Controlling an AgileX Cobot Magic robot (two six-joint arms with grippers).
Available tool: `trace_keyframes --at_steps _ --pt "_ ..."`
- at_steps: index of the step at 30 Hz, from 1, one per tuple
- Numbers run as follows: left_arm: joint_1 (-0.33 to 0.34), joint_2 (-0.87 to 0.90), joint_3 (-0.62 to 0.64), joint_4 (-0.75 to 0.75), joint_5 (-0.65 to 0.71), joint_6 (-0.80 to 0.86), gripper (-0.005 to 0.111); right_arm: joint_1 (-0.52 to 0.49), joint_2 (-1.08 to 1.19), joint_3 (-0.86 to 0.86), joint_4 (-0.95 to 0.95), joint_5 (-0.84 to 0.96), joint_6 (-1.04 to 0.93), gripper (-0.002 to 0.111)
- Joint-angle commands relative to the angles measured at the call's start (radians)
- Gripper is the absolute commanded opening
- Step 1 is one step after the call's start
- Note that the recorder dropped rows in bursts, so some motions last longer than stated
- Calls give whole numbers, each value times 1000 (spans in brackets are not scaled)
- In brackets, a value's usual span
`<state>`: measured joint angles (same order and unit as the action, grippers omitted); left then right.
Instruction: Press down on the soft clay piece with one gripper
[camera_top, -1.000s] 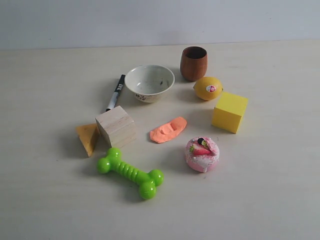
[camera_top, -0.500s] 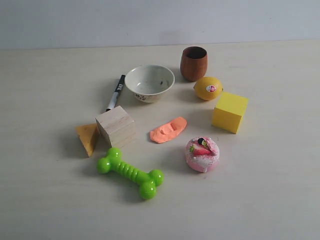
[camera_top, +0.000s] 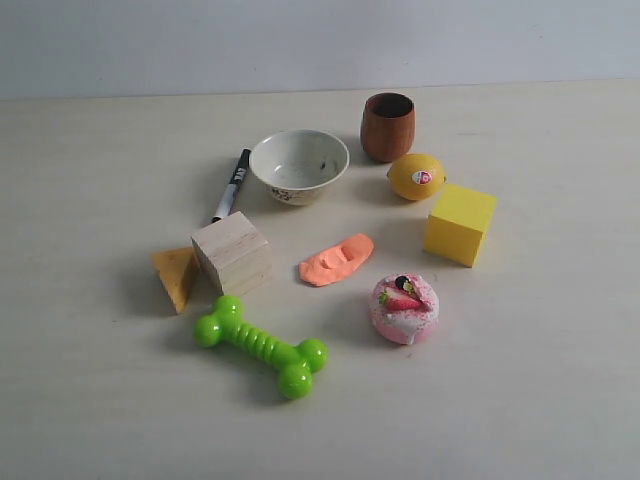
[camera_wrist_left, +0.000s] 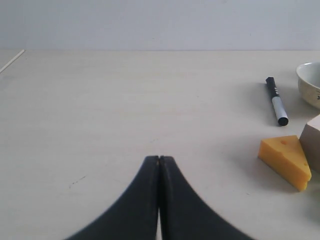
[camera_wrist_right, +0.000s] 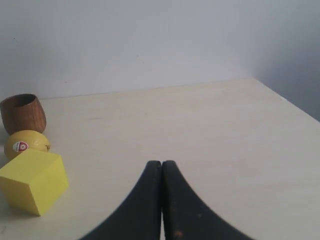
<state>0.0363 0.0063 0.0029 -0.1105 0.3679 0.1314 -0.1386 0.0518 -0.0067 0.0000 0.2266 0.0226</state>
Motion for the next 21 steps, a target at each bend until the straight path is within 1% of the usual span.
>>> trace_keyframes --at_steps 1,3,9,21 --pt "1 -6 -3 3 -9 1 0 -6 -18 7 0 14 -5 0" --pt "1 -6 -3 3 -9 1 0 -6 -26 7 0 49 -5 0" --pt "1 -6 -3 3 -9 1 0 -6 -28 7 0 78 -7 0" --pt "1 -6 -3 3 -9 1 0 -6 -28 7 0 77 4 0"
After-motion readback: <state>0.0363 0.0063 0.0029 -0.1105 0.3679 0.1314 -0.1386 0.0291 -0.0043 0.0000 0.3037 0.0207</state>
